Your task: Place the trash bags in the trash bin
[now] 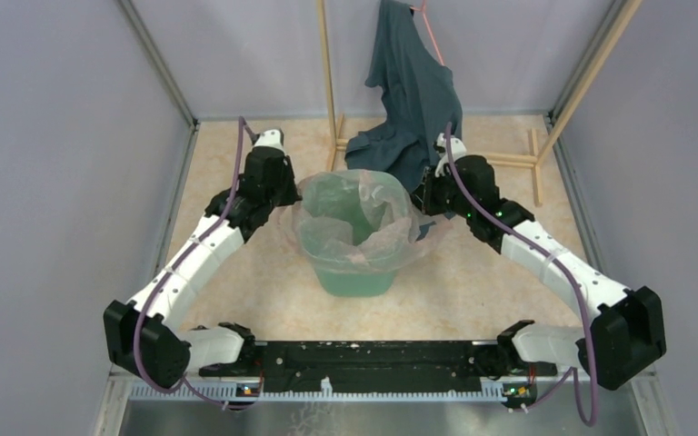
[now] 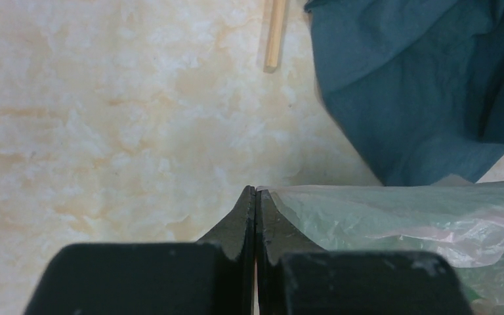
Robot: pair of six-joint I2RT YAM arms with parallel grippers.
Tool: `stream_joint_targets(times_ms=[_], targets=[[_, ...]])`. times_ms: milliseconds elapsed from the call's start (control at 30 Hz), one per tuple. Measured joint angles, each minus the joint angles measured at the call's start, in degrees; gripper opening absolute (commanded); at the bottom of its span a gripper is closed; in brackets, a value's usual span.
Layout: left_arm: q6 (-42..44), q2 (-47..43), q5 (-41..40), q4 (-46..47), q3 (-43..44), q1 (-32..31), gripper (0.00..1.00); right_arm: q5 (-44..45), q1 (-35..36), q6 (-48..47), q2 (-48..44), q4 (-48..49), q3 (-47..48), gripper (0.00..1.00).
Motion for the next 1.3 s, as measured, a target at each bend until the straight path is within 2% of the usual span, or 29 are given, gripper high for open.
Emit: stream_joint_targets(times_ms=[33,167,233,400,500,567,667,733,833,900,967,1000,1100,1300], targets=[[-0.02,-0.48,-0.04,-1.22,0.0,0.09,0.05,0.0,0.0,-0.04,-0.22,-0.9,0.02,0.21],[0.59,-2.29,-0.98,-7.96,0.68,0.17,0.49,1.6,-0.09,-0.5,-3.19,-6.91,0.42,0.32],[0.94,-3.48,-1.66,-12.0,1.33,0.2,0.66,3.39,-0.11,-1.14,-6.1,-11.26,1.44,0.39],[0.96,-8.5,-2.89,-18.99,2.14,0.2,0.81,7.21,-0.33,-2.43,-14.29,-17.44,3.96,0.54],[-0.24,-11.74,-2.8,-22.77,2.12,0.2,0.86,8.48,-0.35,-3.06,-18.36,-19.67,3.91,0.65],[-1.25,-13.31,-2.54,-23.58,1.51,0.2,0.88,8.92,-0.37,-3.28,-19.87,-20.24,3.48,0.69],[-2.62,-15.06,-1.18,-23.71,-1.14,0.2,0.88,8.31,-0.37,-3.63,-20.41,-19.69,1.27,0.69],[-3.63,-15.13,0.33,-23.56,-3.37,0.24,0.83,7.34,-0.37,-3.65,-19.19,-18.95,-0.39,0.66],[-5.2,-14.99,2.36,-22.23,-7.19,0.24,0.6,6.82,-0.37,-3.85,-15.45,-16.81,-3.26,0.34],[-6.45,-15.1,3.65,-19.96,-10.75,0.24,0.4,6.82,-0.37,-3.63,-12.81,-15.08,-5.88,0.24],[-7.69,-15.13,5.01,-17.46,-14.71,0.24,0.25,5.92,-0.37,-2.84,-11.43,-12.87,-8.68,0.17],[-8.17,-15.06,5.68,-16.24,-16.81,0.24,0.21,4.92,-0.37,-2.03,-10.99,-10.95,-10.56,0.13],[-10.27,-14.05,7.78,-13.84,-21.05,0.24,0.13,2.03,-0.37,0.42,-10.08,-6.1,-14.84,0.06],[-13.27,-13.51,11.23,-8.26,-26.01,0.24,0.04,-2.43,-0.37,5.11,-7.45,3.63,-20.37,0.04]])
